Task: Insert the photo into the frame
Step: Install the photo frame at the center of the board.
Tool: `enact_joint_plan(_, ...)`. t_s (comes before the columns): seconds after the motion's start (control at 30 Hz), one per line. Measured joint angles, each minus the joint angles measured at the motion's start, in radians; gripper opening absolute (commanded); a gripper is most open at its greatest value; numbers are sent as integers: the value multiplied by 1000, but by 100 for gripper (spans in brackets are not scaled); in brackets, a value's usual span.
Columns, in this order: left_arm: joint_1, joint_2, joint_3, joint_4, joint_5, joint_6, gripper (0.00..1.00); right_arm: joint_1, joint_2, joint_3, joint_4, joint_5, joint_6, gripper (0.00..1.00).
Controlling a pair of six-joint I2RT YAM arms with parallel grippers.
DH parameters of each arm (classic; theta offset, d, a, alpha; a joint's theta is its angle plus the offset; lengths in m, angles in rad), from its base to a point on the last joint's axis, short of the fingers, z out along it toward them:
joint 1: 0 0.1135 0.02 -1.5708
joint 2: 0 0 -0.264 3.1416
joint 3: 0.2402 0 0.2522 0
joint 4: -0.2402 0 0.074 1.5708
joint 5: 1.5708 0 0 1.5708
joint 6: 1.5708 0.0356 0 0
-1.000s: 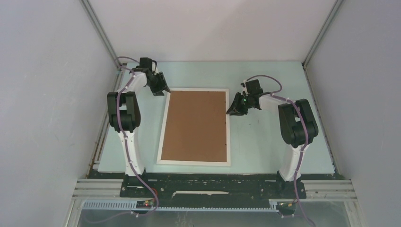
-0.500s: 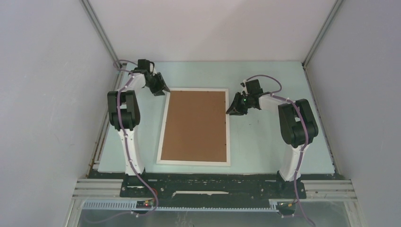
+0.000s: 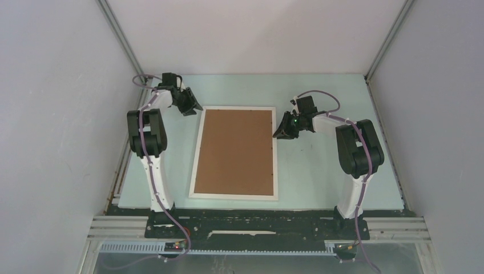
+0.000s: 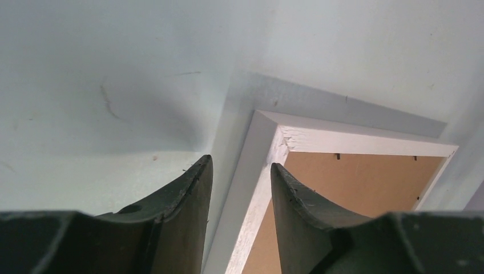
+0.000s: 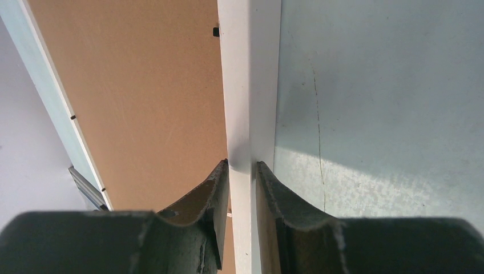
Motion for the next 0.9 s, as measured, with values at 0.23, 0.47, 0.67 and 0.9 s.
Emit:
enact_joint_plan(0.23,-24,0,0,9,6,0,45,0,0,0,1,-1,0,31)
enact_joint_plan(0.47,-28,0,-8,9,4,0,40,0,2,0,1,-3,0,31)
enact_joint_plan(0.67,-29,0,-8,9,3,0,40,0,2,0,1,-3,0,31)
enact_joint_plan(0.9,-34,0,-8,7,-3,1,40,0,2,0,1,-3,0,31)
